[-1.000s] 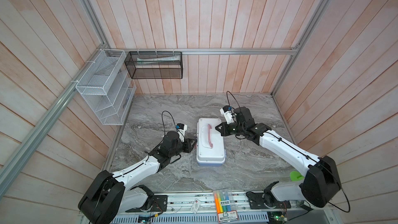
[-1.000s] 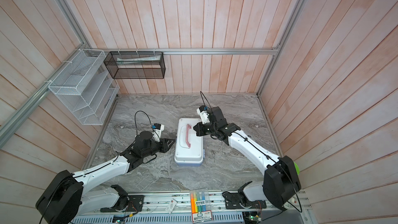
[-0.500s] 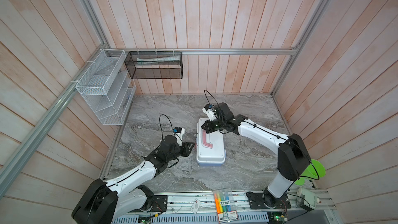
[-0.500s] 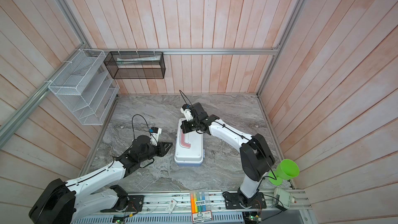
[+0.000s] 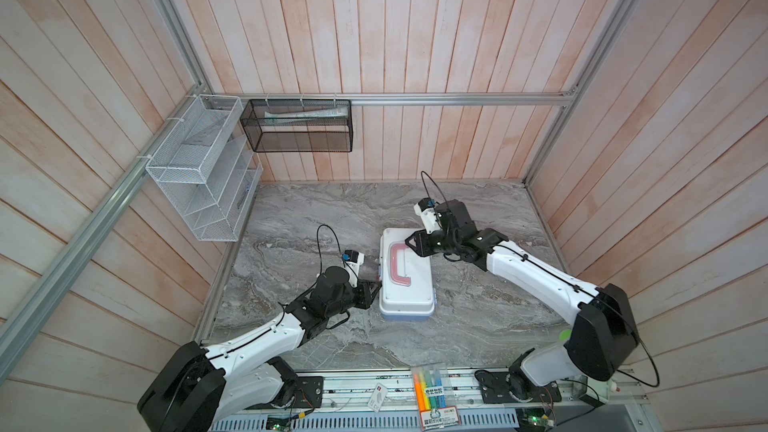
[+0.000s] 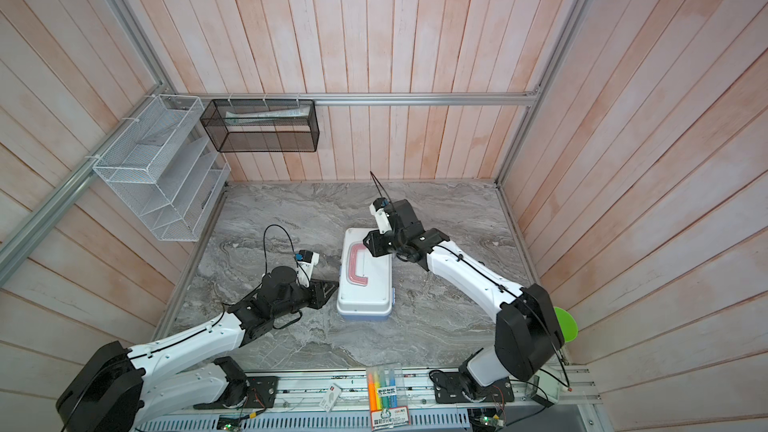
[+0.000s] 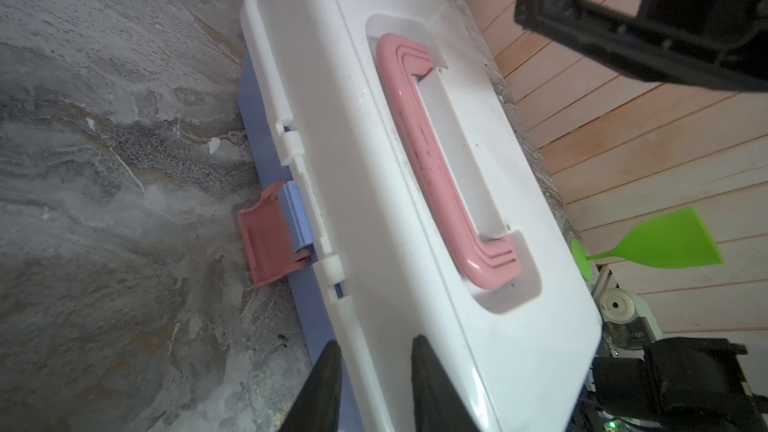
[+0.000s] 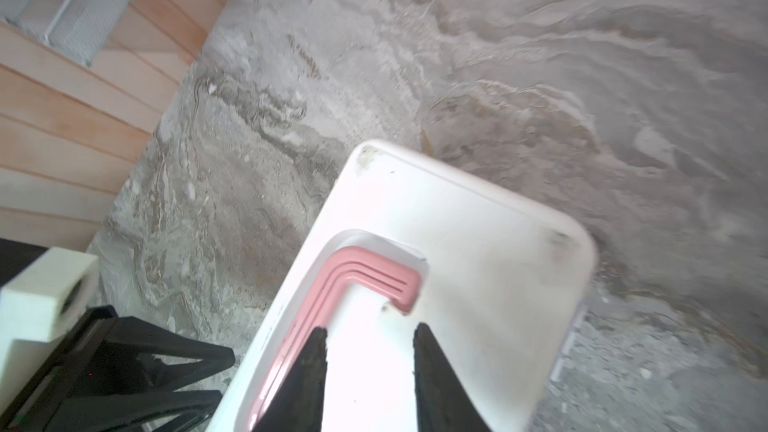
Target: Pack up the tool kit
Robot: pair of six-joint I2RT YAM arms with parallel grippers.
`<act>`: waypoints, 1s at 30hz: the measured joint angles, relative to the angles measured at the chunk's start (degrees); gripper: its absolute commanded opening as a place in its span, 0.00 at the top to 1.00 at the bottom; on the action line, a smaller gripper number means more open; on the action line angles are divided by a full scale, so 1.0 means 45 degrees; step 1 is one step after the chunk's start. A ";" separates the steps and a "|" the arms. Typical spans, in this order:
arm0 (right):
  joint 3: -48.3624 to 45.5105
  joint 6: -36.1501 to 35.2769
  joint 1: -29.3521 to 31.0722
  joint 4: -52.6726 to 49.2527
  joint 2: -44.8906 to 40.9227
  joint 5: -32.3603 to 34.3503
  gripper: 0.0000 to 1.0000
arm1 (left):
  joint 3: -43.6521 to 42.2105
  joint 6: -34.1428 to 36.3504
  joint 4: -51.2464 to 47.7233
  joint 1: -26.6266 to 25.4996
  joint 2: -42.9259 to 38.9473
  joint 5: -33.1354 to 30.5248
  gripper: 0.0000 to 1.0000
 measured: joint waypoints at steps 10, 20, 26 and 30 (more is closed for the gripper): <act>-0.1700 -0.0296 -0.2215 0.1107 -0.0393 -0.1724 0.41 | 0.0350 -0.0301 0.0087 -0.1277 0.1044 -0.0374 0.71; -0.0500 -0.2021 -0.2511 0.0903 0.1481 -0.2739 0.40 | 0.1171 -0.0495 -0.0427 -0.2521 0.1554 -0.1345 0.69; -0.0005 -0.2963 -0.2453 0.0107 0.2161 -0.2322 0.40 | 0.1020 -0.0452 -0.1554 -0.1996 0.0413 -0.2526 0.53; 0.0559 -0.3531 -0.2108 -0.0374 0.2375 -0.1511 0.40 | 0.1020 -0.0087 -0.2074 -0.1161 0.0238 -0.3041 0.34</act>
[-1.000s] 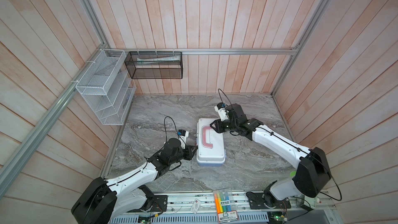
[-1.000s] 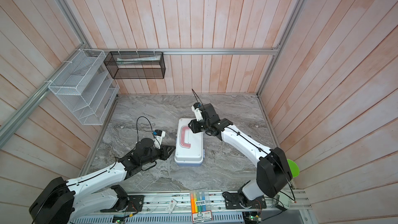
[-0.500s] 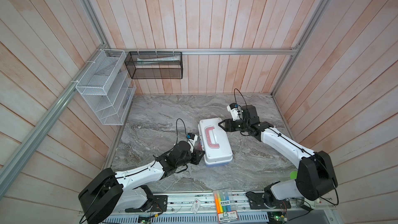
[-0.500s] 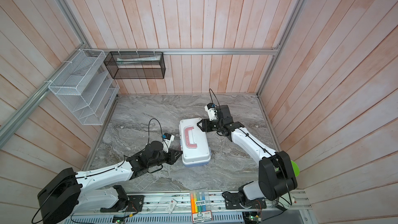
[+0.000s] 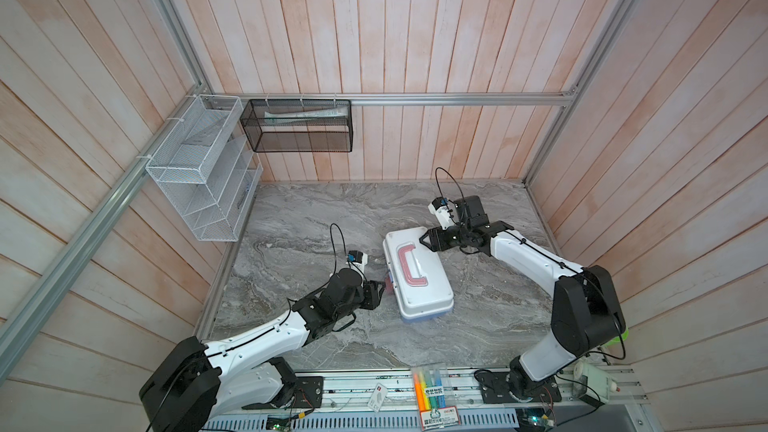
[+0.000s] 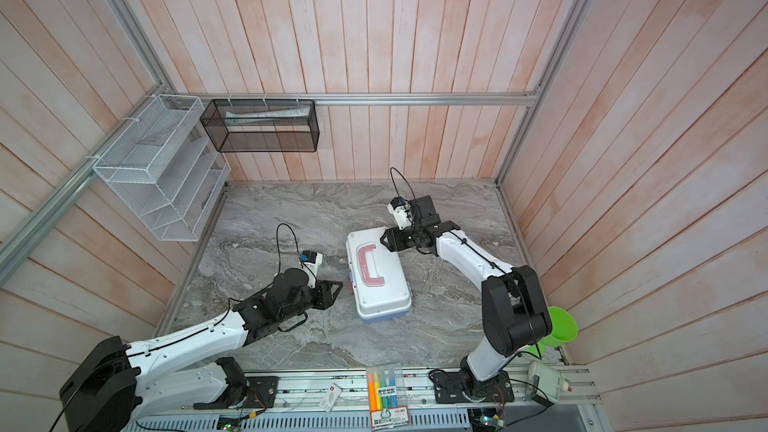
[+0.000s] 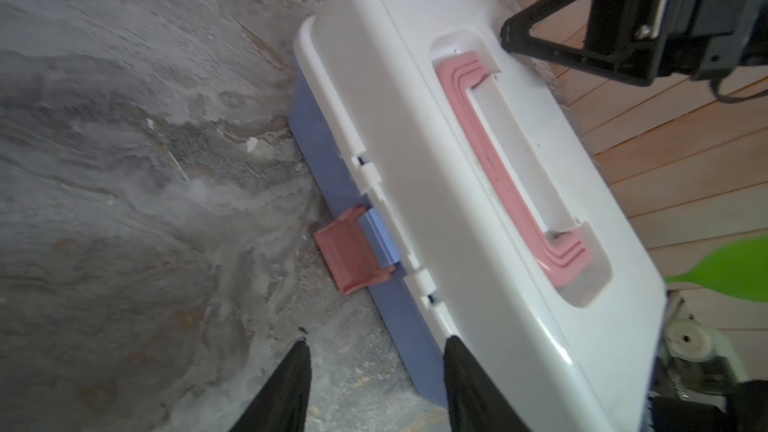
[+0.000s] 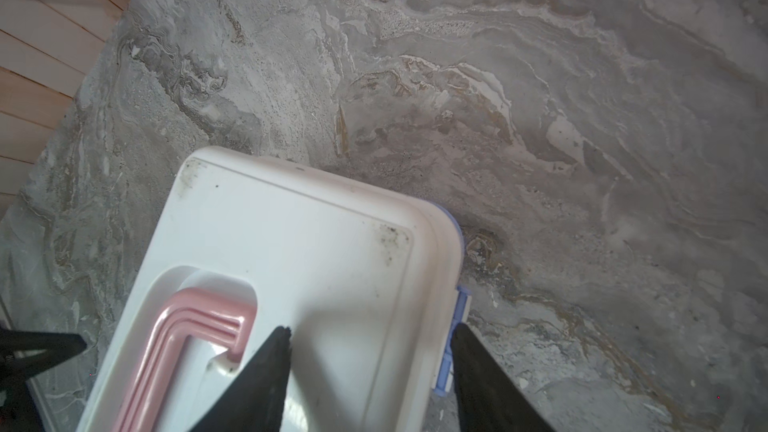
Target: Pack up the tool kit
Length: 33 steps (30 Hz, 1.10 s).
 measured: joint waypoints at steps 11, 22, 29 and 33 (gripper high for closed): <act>0.1579 -0.0121 0.0510 -0.0500 0.1180 0.0937 0.40 | -0.0413 0.0996 0.0335 0.0194 0.1690 -0.0287 0.19; 0.1685 -0.0049 0.0865 -0.0078 0.1389 0.1433 0.40 | -0.0418 0.1724 0.2108 0.0194 0.3483 0.0024 0.19; 0.1253 0.0248 0.0865 0.0549 0.1229 0.1433 0.40 | -0.0418 0.1923 0.3167 0.0160 0.3852 0.0418 0.18; 0.0971 0.0393 0.0865 0.0899 0.1107 0.1433 0.40 | -0.0418 0.2069 0.3536 0.0087 0.4206 0.0466 0.18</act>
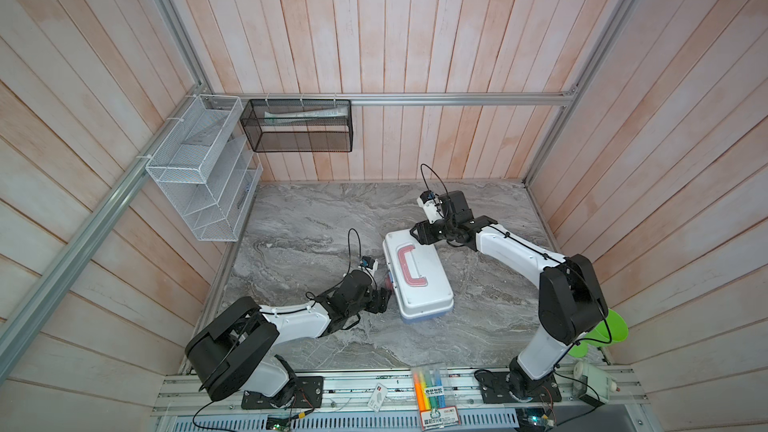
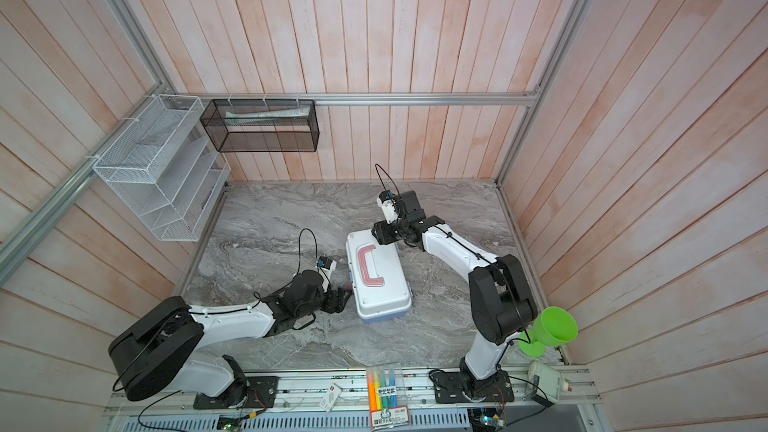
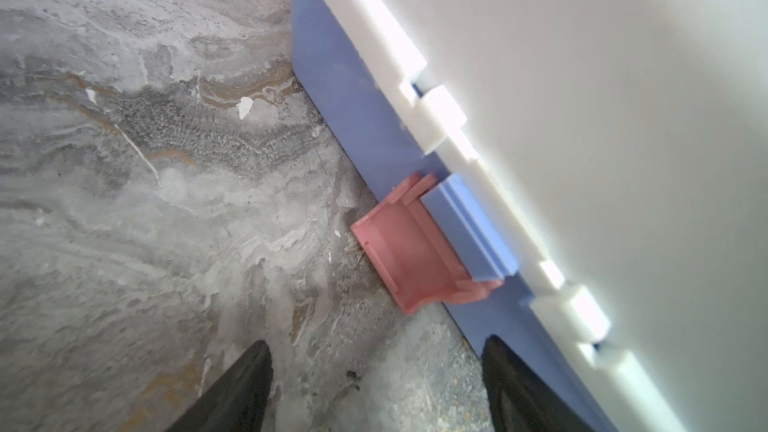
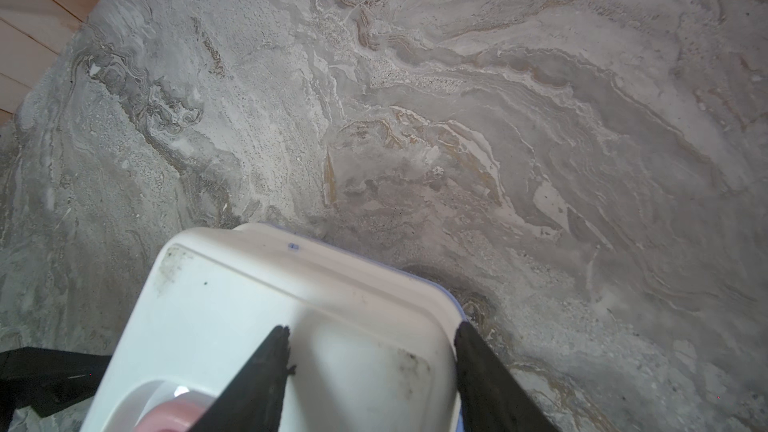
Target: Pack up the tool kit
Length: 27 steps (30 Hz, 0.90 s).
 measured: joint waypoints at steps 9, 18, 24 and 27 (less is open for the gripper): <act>-0.0272 0.0223 0.0000 0.0432 -0.0112 -0.0010 0.40 | 0.0000 0.0219 0.0860 -0.0219 0.0869 0.0233 0.18; -0.0607 0.0461 0.0039 0.0855 -0.0189 -0.0350 0.40 | 0.0160 0.0525 0.1758 -0.0457 0.1681 -0.0563 0.19; -0.0942 0.0593 0.0034 0.1103 -0.0403 -0.0364 0.40 | 0.0160 0.0515 0.1957 -0.0651 0.1812 -0.1098 0.19; -0.1127 0.0685 0.0034 0.1273 -0.0500 -0.0359 0.40 | 0.0160 0.0461 0.1899 -0.0733 0.1807 -0.1350 0.19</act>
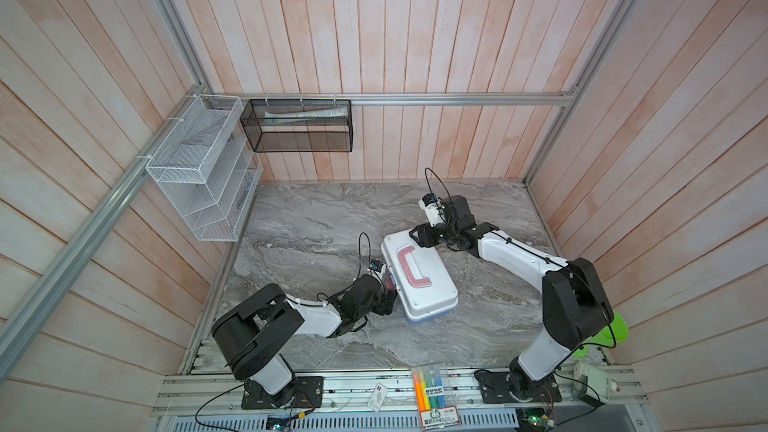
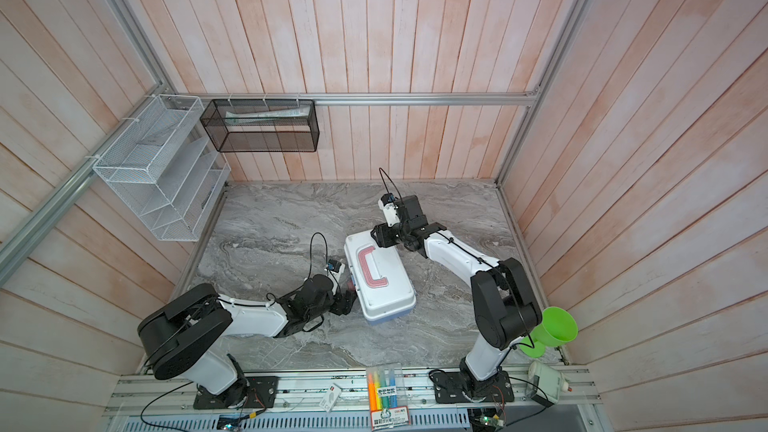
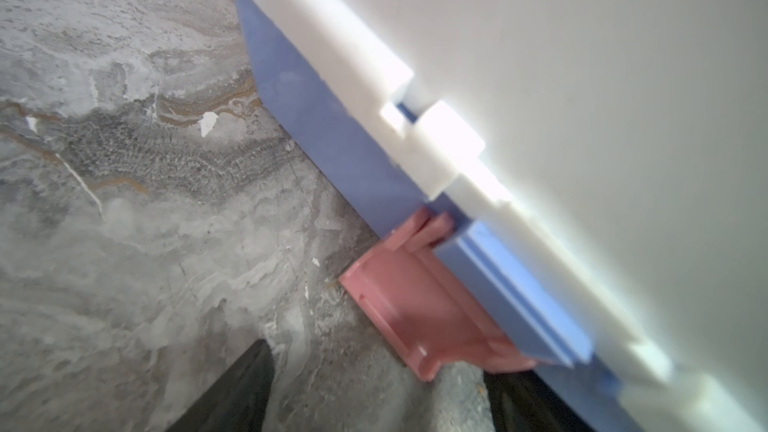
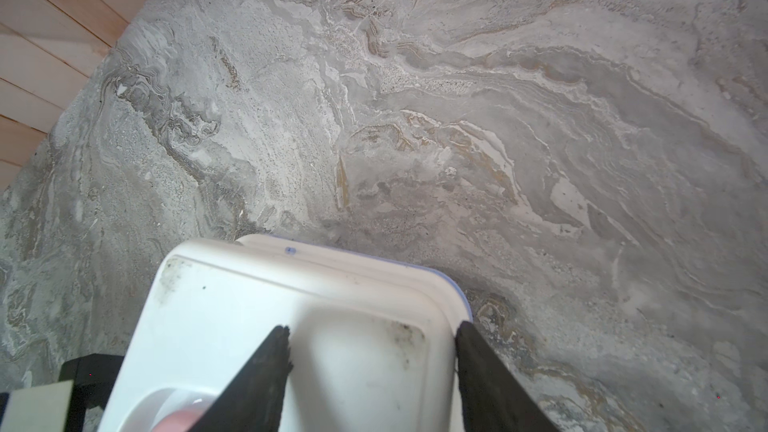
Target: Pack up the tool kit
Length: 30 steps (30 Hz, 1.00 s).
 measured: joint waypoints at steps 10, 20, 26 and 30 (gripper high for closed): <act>-0.0058 0.0131 0.0005 0.0044 -0.0034 -0.0126 0.40 | -0.0155 -0.0835 -0.1375 -0.0243 -0.0685 -0.1889 0.21; -0.0277 0.0311 0.0146 0.0044 -0.0117 -0.0879 0.40 | -0.0597 -0.1413 -0.1676 -0.0189 -0.1753 -0.3245 0.26; -0.0554 0.0452 0.0131 0.0121 -0.0325 -0.0884 0.40 | -0.0597 -0.2361 -0.1205 0.0175 -0.2113 -0.2205 0.34; -0.0903 0.0665 0.0092 0.0253 -0.0583 -0.0923 0.40 | -0.0651 -0.2841 -0.0860 0.0418 -0.2837 -0.1443 0.34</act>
